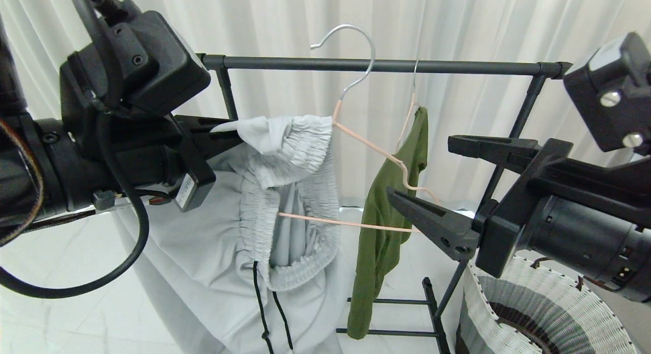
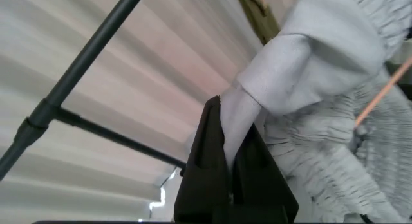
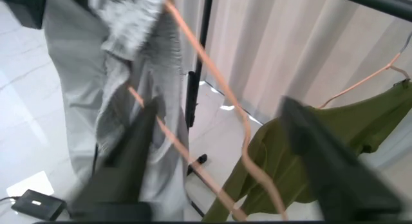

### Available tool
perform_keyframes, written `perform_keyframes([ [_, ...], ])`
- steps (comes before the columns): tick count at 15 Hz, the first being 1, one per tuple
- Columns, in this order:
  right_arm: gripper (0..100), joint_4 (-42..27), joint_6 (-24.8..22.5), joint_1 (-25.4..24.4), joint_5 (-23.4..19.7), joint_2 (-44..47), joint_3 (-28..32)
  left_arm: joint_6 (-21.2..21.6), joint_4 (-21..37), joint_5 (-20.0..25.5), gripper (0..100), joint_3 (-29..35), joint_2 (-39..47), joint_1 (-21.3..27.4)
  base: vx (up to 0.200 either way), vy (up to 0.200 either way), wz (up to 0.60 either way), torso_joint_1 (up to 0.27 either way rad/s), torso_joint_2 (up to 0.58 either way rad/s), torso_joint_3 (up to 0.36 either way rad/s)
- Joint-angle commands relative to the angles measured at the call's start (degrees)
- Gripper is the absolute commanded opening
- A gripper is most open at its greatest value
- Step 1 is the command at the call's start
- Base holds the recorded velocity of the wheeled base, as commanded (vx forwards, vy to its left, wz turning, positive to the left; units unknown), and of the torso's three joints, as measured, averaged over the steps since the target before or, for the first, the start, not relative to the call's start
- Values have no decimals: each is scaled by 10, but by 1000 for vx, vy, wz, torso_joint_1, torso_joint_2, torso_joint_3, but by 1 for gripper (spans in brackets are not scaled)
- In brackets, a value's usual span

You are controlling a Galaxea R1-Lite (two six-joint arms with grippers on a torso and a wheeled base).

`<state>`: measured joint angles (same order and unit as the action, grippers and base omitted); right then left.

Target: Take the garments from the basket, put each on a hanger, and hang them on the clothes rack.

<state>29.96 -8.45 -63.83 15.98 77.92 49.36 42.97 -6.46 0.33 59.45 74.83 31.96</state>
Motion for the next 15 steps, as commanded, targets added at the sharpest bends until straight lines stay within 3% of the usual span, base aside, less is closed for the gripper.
perform_keyframes([
  [1, 100, -1, -1, 1, 0, -1, 0, 0, -9, -6, 0, -14, -1, -8, 0, 0, 0, 0, 0, 0],
  [5, 100, -1, -2, 1, -1, -1, 0, -1, -94, -12, 0, -42, 10, -9, 0, 0, 0, 0, 0, 0],
  [12, 100, -2, 2, -1, -1, 10, -1, -8, -302, -38, 0, -47, 77, -12, 0, 0, 0, 0, 0, 0],
  [14, 100, -11, 6, 6, -1, 13, -8, -13, -324, -37, 0, -42, 80, -8, 0, 0, 0, 0, 0, 0],
  [15, 100, -15, 26, 19, -1, 22, -8, -39, -326, -37, 0, -35, 78, 4, 0, 0, 0, 0, 0, 0],
])
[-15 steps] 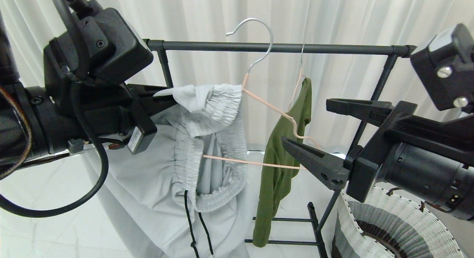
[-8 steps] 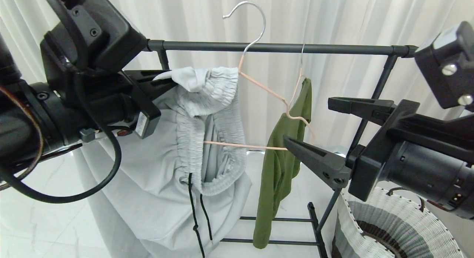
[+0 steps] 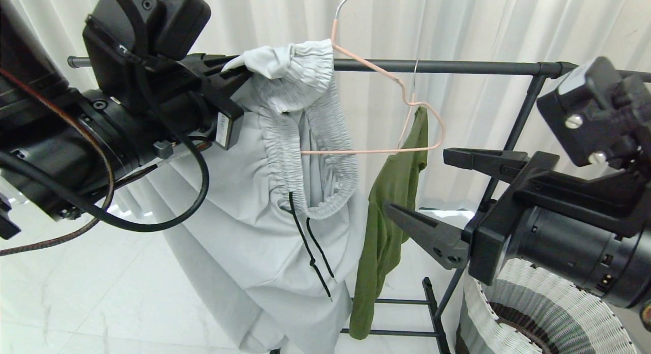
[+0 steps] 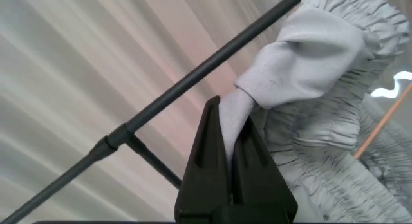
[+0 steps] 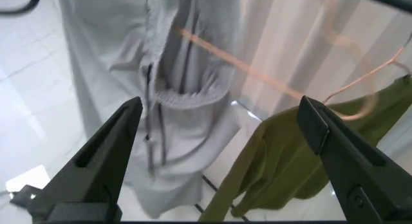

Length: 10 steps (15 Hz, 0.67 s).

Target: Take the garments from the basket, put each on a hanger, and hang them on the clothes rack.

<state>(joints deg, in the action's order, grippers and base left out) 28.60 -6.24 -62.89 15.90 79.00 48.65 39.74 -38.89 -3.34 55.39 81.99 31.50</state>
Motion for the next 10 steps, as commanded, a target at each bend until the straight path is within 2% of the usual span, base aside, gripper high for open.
perform_keyframes([
  [1, 100, -1, 28, 18, 0, 20, 6, -21, -1, 0, 0, 9, 3, 22, 0, 0, 0, 0, 0, 0],
  [4, 100, 1, 70, 40, 5, 42, 21, -31, -1, 0, 0, 10, -5, 40, 0, 0, 0, 0, 0, 0],
  [10, 100, 39, 78, 43, 10, 73, 21, -31, -2, 0, 0, 16, -10, 67, 0, 0, 0, 0, 0, 0],
])
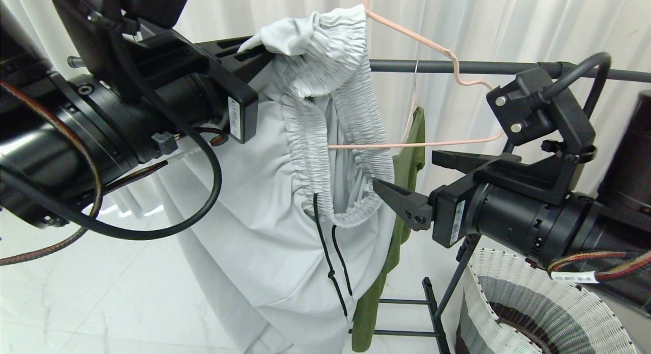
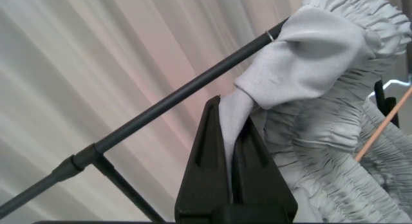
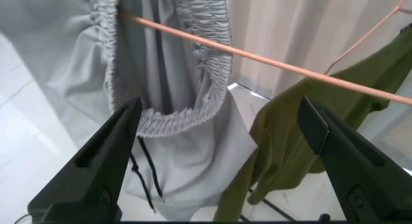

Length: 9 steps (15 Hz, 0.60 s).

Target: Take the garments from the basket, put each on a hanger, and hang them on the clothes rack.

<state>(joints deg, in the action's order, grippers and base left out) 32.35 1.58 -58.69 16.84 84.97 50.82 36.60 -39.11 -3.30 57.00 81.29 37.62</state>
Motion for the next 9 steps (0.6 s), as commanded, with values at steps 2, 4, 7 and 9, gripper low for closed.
perform_keyframes([
  [2, 100, 10, 0, 8, 7, 24, 1, 1, 0, -1, 0, 5, -6, 18, 0, 0, 0, 0, 0, 0],
  [4, 100, 13, 0, 16, 9, 29, -2, 1, 0, -1, 0, 5, -10, 19, 0, 0, 0, 0, 0, 0],
  [7, 100, 14, 0, 28, 9, 30, -2, 1, 0, -1, 0, 4, -17, 26, 0, 0, 0, 0, 0, 0],
  [9, 0, 14, 0, 29, 10, 30, -2, 0, 0, -1, 0, 4, -19, 28, 0, 0, 0, 0, 0, 0],
])
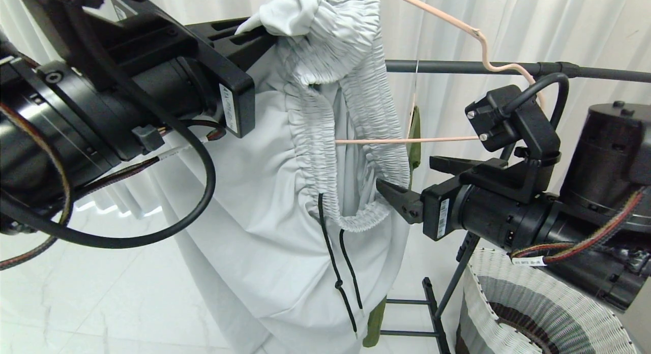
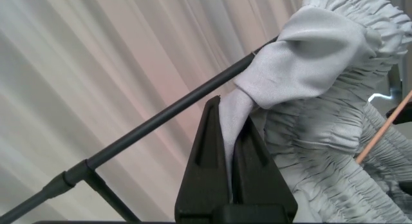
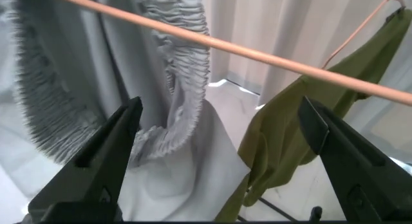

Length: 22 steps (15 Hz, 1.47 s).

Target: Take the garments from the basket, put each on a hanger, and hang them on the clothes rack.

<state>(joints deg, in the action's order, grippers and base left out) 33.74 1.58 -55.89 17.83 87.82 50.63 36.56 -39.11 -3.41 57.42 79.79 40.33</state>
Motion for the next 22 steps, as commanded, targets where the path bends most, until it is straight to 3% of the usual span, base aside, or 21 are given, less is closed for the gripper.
perform_keyframes([
  [1, 0, -1, -1, 1, 0, 2, 0, 0, 0, 0, 0, 0, -4, 3, 0, 0, 0, 0, 0, 0],
  [6, 0, 0, -4, 1, 18, 1, 0, 2, 0, -4, 0, -3, -5, 3, 0, 0, 0, 0, 0, 0],
  [8, 0, 0, -5, 7, 27, -1, -2, 4, 0, -37, 0, -13, -3, 1, 0, 0, 0, 0, 0, 0],
  [14, 0, 23, -33, 72, 27, -9, -1, 6, 0, -73, 0, -23, -2, -14, 0, 0, 0, 0, 0, 0],
  [22, 0, 35, -37, 113, 27, -8, -2, 7, -2, -74, 0, -26, -3, -39, 0, 0, 0, 0, 0, 0],
])
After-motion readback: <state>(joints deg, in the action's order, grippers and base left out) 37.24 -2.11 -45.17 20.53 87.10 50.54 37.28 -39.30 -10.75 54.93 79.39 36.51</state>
